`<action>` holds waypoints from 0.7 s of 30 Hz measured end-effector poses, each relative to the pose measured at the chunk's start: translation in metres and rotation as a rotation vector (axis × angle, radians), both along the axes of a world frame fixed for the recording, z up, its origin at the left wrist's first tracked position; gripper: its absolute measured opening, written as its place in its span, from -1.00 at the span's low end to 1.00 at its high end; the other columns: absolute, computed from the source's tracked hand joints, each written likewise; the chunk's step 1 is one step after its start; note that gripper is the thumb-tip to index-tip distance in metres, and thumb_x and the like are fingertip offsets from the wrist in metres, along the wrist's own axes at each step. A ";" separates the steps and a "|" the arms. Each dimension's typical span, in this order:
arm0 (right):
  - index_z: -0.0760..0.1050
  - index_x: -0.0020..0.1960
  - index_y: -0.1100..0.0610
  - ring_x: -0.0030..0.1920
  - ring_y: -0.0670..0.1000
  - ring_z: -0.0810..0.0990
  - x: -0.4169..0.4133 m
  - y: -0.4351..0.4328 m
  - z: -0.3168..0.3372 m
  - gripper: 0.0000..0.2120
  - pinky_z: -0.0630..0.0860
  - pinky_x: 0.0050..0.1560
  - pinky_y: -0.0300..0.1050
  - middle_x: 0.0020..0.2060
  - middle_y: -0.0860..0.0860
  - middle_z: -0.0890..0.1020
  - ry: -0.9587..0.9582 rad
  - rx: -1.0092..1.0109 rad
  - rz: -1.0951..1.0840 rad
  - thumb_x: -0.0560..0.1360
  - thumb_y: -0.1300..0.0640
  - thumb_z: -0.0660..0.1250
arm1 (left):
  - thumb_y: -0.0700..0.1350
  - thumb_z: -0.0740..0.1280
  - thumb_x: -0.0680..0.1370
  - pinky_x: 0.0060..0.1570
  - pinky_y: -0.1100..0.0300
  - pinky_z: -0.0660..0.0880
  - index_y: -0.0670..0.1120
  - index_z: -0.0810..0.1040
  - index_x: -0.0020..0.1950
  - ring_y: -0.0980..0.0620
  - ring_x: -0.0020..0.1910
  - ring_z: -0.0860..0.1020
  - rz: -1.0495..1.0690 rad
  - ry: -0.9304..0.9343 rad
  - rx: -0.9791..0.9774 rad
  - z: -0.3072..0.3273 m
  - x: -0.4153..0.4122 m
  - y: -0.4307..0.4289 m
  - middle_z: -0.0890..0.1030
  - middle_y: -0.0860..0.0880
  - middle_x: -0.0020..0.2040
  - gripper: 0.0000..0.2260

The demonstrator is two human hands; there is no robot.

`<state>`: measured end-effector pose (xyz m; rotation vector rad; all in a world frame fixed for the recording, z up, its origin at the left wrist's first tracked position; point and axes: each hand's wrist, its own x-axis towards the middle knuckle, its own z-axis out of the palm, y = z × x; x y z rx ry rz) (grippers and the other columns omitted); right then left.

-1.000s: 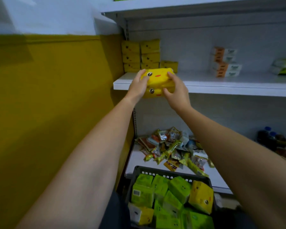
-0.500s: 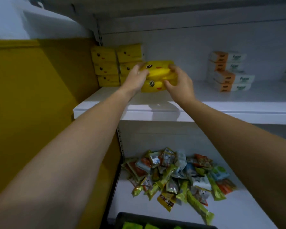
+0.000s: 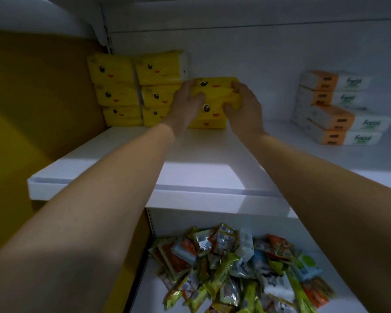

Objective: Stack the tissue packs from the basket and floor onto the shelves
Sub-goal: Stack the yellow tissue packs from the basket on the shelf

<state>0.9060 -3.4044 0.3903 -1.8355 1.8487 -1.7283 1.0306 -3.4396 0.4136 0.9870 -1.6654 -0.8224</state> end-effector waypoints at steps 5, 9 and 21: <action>0.23 0.43 0.19 0.30 0.11 0.37 0.000 -0.023 -0.003 -0.48 0.20 0.19 -0.36 0.32 0.22 0.33 0.008 0.038 -0.010 0.50 0.32 0.23 | -0.23 0.12 0.61 0.32 0.24 0.23 -0.13 0.05 0.52 -0.08 0.40 0.30 0.083 -0.206 -0.102 -0.008 -0.005 -0.031 0.26 -0.14 0.47 -0.51; 0.20 0.45 0.10 0.12 0.13 0.45 0.003 -0.035 -0.002 -0.48 0.28 -0.01 -0.34 0.26 0.21 0.29 -0.004 0.074 -0.034 0.52 0.30 0.19 | -0.20 0.16 0.60 0.23 0.19 0.25 -0.15 0.08 0.51 -0.12 0.35 0.33 0.277 -0.338 -0.269 -0.012 -0.009 -0.047 0.31 -0.21 0.40 -0.51; -0.02 0.52 0.04 0.37 0.11 0.28 0.006 -0.055 0.000 -0.37 0.21 0.21 -0.23 0.42 0.15 0.21 -0.010 0.220 -0.046 0.53 0.32 0.10 | -0.19 0.19 0.59 0.02 0.17 0.34 -0.27 0.44 0.21 -0.15 0.17 0.50 0.300 -0.341 -0.184 -0.018 -0.017 -0.053 0.55 -0.24 0.16 -0.76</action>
